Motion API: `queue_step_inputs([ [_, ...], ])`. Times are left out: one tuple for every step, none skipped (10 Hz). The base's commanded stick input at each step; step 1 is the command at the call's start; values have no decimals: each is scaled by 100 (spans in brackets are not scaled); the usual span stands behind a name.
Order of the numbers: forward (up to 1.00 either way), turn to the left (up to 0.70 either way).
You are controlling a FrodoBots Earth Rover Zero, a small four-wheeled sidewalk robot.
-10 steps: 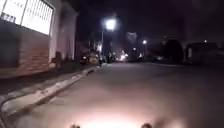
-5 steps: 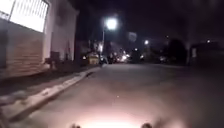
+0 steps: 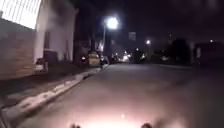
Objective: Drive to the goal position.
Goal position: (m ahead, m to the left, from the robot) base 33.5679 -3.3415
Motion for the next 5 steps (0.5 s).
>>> queue_step_inputs([
  [77,0],
  [2,0],
  [0,0],
  [0,0],
  [0,0],
])
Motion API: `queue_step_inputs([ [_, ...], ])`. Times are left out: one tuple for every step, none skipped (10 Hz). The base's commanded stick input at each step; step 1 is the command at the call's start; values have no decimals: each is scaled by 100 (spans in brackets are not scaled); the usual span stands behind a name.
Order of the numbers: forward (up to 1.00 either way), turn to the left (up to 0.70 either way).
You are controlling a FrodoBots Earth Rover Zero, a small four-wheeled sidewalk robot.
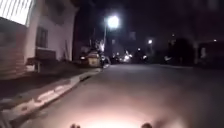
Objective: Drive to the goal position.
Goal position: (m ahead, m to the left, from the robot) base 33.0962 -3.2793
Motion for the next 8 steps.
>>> queue_step_inputs([
  [0,0],
  [0,0],
  [0,0],
  [0,0],
  [0,0],
  [0,0],
  [9,0],
  [72,0],
])
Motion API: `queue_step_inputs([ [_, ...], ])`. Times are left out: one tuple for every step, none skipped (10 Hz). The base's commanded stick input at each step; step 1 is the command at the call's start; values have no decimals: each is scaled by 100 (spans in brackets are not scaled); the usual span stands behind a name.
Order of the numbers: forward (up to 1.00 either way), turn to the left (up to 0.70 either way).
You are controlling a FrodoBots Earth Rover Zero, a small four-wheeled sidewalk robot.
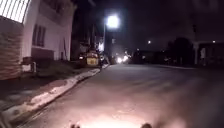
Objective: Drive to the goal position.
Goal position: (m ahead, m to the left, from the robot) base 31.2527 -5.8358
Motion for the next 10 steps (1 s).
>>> queue_step_inputs([
  [100,0],
  [100,0],
  [100,0],
  [100,0],
  [100,0],
  [100,0],
  [100,0],
  [100,0],
  [100,-1],
  [100,-8],
])
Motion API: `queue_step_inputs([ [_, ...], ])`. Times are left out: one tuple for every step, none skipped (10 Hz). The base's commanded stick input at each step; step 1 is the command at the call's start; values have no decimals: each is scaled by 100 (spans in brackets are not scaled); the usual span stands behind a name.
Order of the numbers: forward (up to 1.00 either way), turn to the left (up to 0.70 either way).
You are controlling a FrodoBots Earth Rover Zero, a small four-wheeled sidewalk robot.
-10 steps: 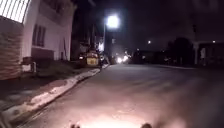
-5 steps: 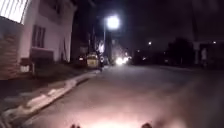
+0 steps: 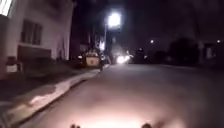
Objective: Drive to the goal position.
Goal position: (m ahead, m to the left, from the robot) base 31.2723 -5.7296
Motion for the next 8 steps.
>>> queue_step_inputs([
  [100,-39],
  [100,-40],
  [100,-40],
  [100,-9],
  [100,0],
  [100,0],
  [100,0],
  [100,0],
])
